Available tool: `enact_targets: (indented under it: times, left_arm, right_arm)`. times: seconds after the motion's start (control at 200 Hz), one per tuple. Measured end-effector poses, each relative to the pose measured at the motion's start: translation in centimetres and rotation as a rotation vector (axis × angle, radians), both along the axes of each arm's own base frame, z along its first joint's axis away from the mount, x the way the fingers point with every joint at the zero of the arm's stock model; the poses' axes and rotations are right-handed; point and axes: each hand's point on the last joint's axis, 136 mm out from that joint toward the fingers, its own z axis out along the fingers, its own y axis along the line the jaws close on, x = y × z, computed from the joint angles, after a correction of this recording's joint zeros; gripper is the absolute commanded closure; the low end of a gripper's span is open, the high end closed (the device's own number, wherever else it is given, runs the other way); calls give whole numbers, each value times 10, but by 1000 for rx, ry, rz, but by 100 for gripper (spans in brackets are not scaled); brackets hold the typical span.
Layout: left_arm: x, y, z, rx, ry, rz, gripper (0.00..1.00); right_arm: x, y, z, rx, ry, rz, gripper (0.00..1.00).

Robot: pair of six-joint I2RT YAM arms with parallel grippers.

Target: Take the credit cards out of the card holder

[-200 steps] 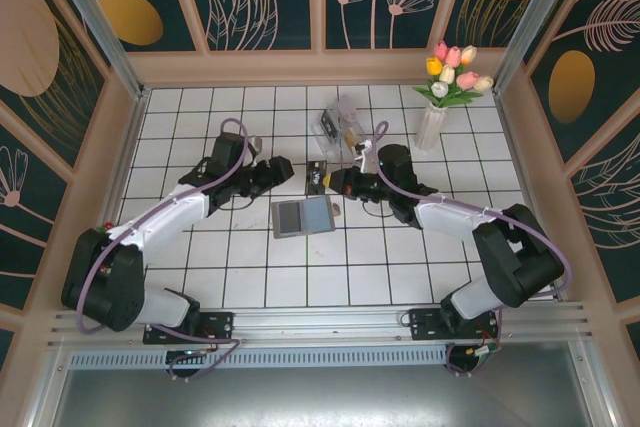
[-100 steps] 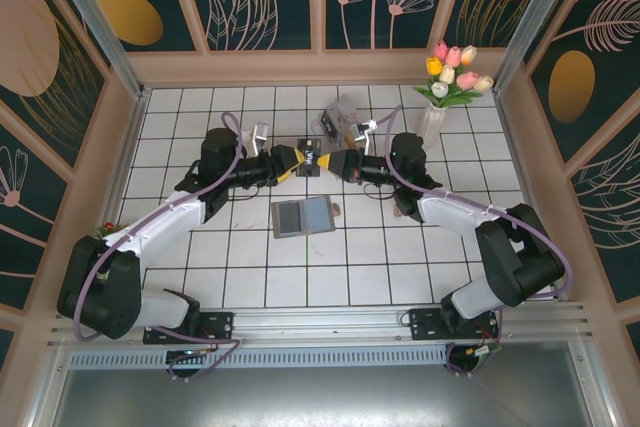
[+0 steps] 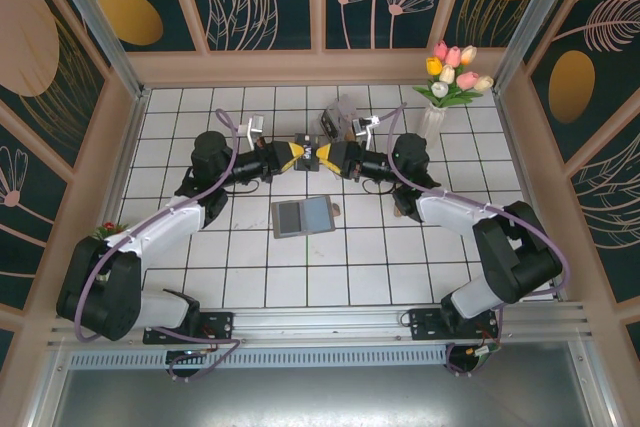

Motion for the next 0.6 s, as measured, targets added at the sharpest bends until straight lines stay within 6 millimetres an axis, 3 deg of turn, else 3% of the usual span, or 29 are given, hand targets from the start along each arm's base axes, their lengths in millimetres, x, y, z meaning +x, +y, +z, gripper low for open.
enact_targets:
  times: [0.23,0.46,0.601]
  left_arm:
    - [6,6,2,-38,34,64,100]
    - [11,10,8,-57,30,111,100]
    - [13,12,9,-59,30,127,100]
  right_arm:
    - [-2,13,4,32,51,-46,57]
    - [-5,20,12,72,83,-60,74]
    - [-2,20,13,82,96,-77,79]
